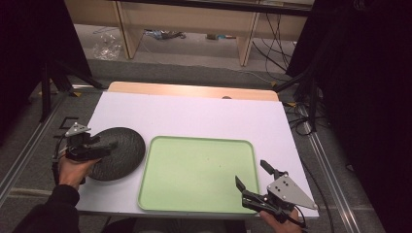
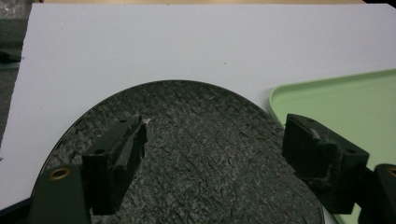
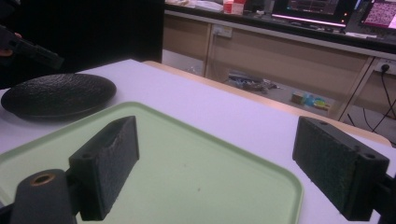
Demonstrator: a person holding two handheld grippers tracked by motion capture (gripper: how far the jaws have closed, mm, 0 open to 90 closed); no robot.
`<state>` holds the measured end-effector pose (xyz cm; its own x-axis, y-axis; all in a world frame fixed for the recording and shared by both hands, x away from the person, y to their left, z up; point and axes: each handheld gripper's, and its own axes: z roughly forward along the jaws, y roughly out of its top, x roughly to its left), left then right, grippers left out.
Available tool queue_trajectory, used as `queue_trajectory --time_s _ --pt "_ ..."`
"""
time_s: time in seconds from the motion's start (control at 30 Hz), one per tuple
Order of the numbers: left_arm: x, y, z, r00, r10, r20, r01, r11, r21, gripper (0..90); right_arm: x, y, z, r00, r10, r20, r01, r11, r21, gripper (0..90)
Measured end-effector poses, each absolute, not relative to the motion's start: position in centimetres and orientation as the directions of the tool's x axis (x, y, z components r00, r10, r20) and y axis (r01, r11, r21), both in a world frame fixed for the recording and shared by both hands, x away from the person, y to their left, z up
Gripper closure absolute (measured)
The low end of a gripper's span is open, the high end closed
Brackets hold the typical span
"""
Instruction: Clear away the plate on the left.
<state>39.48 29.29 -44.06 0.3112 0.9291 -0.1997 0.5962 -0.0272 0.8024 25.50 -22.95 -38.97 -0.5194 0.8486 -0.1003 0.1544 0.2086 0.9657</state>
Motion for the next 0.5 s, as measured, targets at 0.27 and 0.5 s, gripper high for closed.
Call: queue_trajectory --time_s 0.27,0.5 --pt "40.5 31.5 -45.0 0.310 0.916 -0.255 0.656 -0.012 0.755 20.8 25.4 -22.6 -39.0 -0.535 0.839 -0.100 0.152 0.213 0.965 15.3" --pt "41.0 33.6 -45.2 0.298 0.907 -0.299 0.682 0.017 0.732 22.0 25.4 -22.7 -39.0 -0.535 0.838 -0.106 0.159 0.223 0.962 15.3"
